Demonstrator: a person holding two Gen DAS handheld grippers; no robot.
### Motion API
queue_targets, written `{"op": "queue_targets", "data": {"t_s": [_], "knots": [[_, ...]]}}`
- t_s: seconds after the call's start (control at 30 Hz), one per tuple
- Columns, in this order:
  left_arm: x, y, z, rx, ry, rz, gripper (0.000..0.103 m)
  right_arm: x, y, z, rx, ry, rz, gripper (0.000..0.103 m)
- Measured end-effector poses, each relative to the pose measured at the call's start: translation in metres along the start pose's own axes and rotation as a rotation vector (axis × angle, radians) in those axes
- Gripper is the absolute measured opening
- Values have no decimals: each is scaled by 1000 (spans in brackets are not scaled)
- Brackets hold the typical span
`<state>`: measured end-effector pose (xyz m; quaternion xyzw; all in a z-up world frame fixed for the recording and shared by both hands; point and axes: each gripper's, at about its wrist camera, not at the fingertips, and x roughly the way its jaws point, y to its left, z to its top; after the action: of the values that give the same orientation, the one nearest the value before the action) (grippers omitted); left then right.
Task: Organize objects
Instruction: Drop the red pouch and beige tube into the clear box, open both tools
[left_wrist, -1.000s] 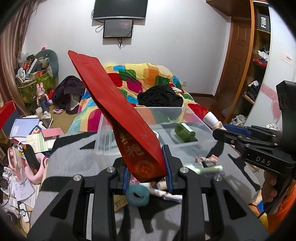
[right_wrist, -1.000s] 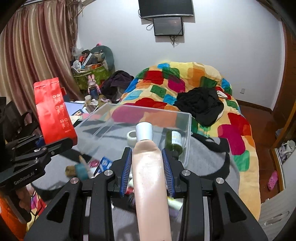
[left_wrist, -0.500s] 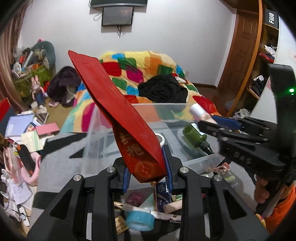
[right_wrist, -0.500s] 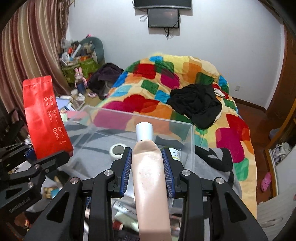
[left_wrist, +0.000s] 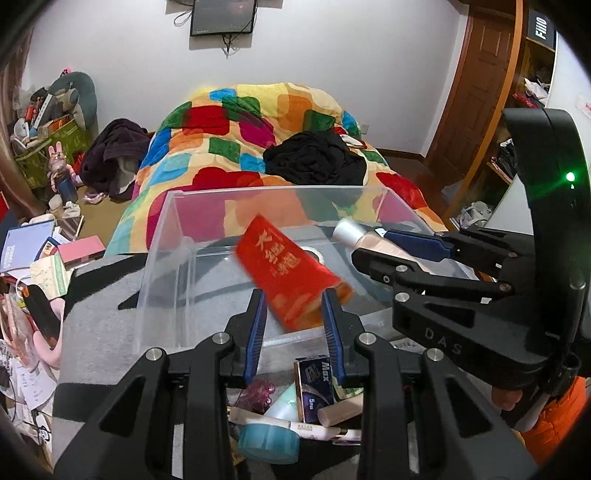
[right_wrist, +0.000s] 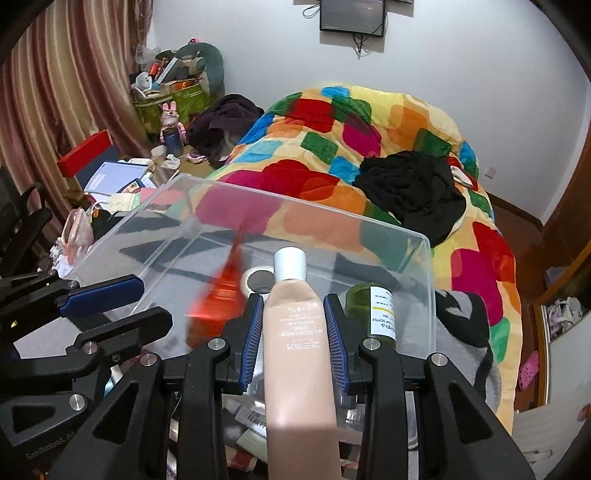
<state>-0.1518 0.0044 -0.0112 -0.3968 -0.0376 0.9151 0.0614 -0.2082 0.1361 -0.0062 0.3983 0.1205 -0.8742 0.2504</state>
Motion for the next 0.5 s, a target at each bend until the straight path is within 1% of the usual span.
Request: {"op": "queue_targets", "data": {"t_s": [0.1,0.2,0.3,0.4,0.5], "knots": [[-5,-3,-1,8,-7,1,30,-7,2,-1,-4,-7,18,30],[-11,-2,-1,4,-14,-2,30,-15,5,-2,-14,-20,16,31],[-20,1,-2,-8,-28,-7,33,-27,4,-6,-16,-44,18,37],[-33,3,-5,-13,-50,-2,37,-41,0,-12,-10,-70,22,41],[-48,5,-10,-13,-76,0,44,-55,-5,-20,4,-92,24,46]]}}
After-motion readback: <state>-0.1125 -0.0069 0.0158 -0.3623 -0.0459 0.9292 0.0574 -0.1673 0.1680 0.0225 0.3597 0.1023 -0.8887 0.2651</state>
